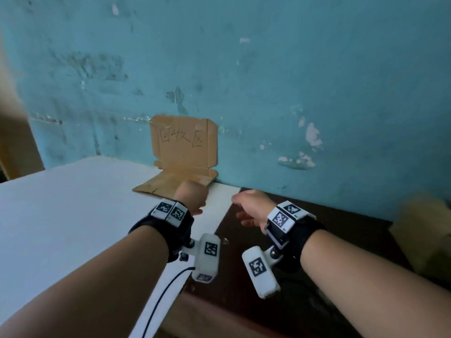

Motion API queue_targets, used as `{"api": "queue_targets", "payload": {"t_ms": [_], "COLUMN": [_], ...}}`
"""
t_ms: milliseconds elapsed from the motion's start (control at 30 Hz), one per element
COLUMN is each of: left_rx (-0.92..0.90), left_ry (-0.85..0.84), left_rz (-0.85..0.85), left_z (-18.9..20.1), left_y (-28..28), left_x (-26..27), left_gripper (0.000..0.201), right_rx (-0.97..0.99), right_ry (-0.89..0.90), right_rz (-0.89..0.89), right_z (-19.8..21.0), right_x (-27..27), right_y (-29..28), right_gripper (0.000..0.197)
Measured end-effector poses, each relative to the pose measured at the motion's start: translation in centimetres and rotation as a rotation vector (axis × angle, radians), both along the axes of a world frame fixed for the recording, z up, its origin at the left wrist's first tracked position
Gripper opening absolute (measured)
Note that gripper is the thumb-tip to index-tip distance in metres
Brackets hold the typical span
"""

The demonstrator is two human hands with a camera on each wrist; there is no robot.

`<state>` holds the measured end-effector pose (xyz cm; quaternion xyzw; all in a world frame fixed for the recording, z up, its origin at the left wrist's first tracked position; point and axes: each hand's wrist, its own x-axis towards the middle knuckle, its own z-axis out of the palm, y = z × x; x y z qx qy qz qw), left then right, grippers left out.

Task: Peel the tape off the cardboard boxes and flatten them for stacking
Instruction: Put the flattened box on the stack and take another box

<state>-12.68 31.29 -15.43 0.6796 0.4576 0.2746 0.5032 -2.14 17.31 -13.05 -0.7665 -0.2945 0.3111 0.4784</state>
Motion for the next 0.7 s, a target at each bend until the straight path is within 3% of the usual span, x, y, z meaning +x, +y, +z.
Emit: {"api": "queue_targets", "payload": {"t_ms": [67, 233, 400, 600, 700], "left_rx": [-0.011, -0.001, -0.064, 0.016, 0.088], "left_ry": [-0.013, -0.019, -0.074, 0.018, 0.009], "left_rz": [-0.099, -0.295, -0.444, -0.54, -0.567], "left_z": [-0.1, 0.3, -0.3, -1.4, -0.7], "left_y": [-4.4, -15.1, -24.2, -30.4, -32.7], "left_x": [2.9, 9.2, 13.3, 18.3, 21.4], "left_gripper": [0.013, 0.025, 0.022, 0.027, 0.02], "right_rx": [0.009, 0.074, 0.154, 0.199, 0.281], "right_ry": [-0.019, -0.036, -0.066, 0.018, 0.095], "right_rz": [-0.067, -0.275, -0.476, -0.635, -0.705], "right_z": [0.6, 2.1, 1.2, 0.0, 0.3], "right_x": [1.3, 5.4, 8.2, 12.1, 14.6], "right_y": [-3.8, -14.3, -24.6, -29.7, -31.3], "right_gripper": [0.019, 0.003, 0.009, 0.007, 0.007]}}
